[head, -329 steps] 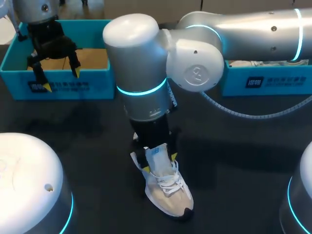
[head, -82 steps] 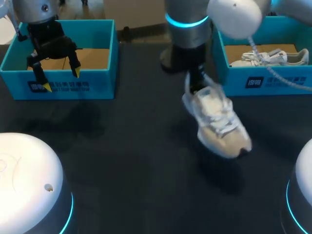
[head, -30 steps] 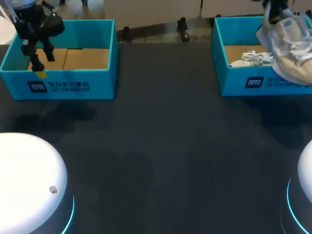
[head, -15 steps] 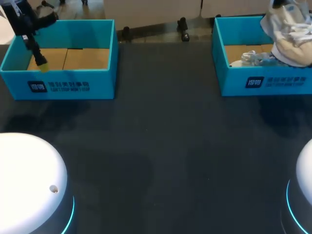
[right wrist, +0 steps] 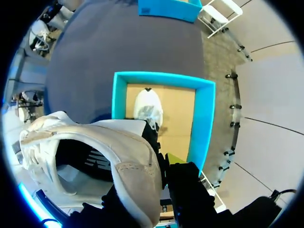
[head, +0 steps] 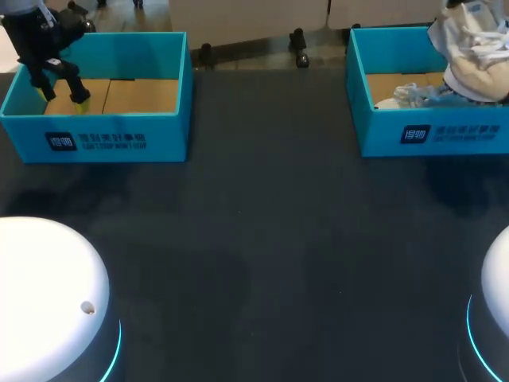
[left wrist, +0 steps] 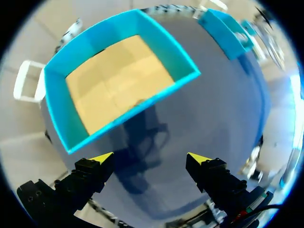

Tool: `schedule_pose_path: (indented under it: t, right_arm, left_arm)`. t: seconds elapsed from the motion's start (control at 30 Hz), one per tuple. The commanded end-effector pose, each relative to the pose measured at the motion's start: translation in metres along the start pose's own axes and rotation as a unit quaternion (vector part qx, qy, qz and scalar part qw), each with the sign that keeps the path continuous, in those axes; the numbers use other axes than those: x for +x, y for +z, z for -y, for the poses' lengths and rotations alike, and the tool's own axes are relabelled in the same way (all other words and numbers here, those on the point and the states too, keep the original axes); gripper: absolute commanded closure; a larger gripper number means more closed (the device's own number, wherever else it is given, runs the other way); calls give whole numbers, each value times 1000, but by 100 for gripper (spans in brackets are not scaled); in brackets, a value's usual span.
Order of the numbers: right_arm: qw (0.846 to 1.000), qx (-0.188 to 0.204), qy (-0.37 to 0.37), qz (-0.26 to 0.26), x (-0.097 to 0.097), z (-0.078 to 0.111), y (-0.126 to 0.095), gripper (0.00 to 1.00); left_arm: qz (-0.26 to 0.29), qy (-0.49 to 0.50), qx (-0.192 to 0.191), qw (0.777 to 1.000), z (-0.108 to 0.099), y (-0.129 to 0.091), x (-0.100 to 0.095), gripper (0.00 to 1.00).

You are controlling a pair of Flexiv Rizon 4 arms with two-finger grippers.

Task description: Take the shoe out of the shoebox, open the shoe tongue, remove and reinsert the insole, then place the shoe into the shoebox

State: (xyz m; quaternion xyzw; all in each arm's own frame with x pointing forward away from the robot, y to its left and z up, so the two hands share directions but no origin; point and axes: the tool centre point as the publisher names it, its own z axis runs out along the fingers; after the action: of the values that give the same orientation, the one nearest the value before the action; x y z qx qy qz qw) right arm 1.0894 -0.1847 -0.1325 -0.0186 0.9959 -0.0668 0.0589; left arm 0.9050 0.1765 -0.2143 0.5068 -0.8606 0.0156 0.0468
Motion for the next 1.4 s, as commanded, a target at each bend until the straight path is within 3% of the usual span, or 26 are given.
schedule_pose_path:
  t: [0.03,0.2,0.47,0.67,1.17,1.27,1.4]
  right_arm:
    - [1000,-12,17,-17,-18,22,17,100]
    - [999,-11,26,-24,-39,46,27,100]
    - [999,0,16,-40,-60,63,40,100]
    - [999,-4,22,-39,-61,64,44,100]
    - [999,-4,22,-39,-61,64,44,100]
    - [994,-8,86,-62,-67,74,53,100]
    - [977,-12,200,-75,-71,96,60,100]
  left_arm:
    - [1,-192,17,981,2,-1,-13,0]
    - [-1,-234,18,972,4,-3,-32,0]
    - [-3,-276,22,961,2,0,-51,0]
    - [13,-274,29,961,-4,0,-60,0]
    - [19,-264,30,964,-7,-1,-60,0]
    - [19,-264,30,964,-7,-1,-60,0]
    - [19,-264,30,964,-7,-1,-60,0]
